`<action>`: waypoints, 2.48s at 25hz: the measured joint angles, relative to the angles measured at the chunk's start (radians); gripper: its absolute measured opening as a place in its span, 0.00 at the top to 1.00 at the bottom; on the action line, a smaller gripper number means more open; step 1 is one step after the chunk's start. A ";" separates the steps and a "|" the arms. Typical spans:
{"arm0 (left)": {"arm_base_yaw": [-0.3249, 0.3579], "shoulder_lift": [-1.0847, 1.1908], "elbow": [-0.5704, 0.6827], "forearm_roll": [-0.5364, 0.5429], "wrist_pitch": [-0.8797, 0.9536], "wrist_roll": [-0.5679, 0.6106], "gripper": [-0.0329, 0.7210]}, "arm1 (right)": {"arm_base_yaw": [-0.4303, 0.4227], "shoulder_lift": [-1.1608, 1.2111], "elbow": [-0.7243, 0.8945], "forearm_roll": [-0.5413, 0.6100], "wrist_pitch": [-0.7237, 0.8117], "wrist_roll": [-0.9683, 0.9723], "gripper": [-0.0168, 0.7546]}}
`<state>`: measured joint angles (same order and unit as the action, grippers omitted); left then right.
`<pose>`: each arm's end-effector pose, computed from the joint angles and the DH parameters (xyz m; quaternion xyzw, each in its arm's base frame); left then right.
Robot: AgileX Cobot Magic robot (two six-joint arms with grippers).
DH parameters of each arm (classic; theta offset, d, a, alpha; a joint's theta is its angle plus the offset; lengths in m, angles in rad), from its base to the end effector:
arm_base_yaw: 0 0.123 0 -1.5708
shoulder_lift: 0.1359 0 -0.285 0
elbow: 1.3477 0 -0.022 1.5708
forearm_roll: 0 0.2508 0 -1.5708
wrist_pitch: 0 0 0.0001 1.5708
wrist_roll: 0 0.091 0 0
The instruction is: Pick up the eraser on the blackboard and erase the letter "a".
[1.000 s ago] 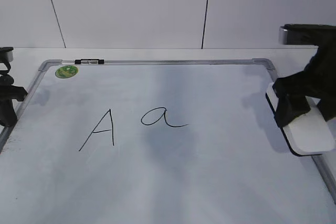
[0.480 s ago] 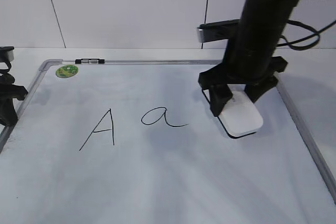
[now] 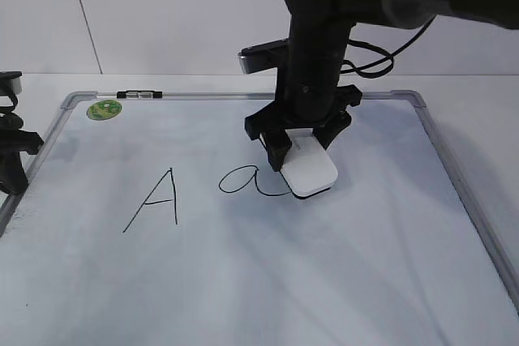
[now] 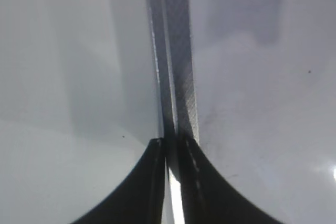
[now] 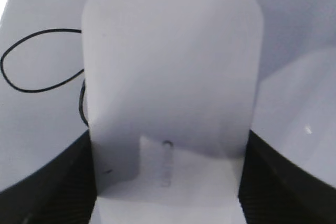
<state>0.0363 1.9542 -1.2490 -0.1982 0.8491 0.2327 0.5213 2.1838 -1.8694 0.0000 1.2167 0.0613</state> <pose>0.3689 -0.0001 0.1536 0.0363 0.9950 -0.0699 0.0615 0.3944 0.2265 0.2064 -0.2275 0.9717 0.0182 0.0607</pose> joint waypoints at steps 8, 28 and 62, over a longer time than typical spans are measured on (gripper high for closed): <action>0.000 0.000 0.000 -0.004 0.002 0.000 0.88 | 0.004 0.066 -0.034 -0.007 0.002 0.000 0.23; 0.000 0.000 0.000 -0.010 0.002 0.000 0.88 | 0.157 0.094 -0.045 0.042 0.011 -0.013 0.23; 0.000 0.005 -0.004 -0.021 -0.004 0.000 0.89 | 0.192 0.102 -0.061 -0.049 0.007 0.013 0.23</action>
<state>0.0363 1.9587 -1.2533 -0.2195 0.8453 0.2327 0.7131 2.2862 -1.9307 -0.0485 1.2233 0.0741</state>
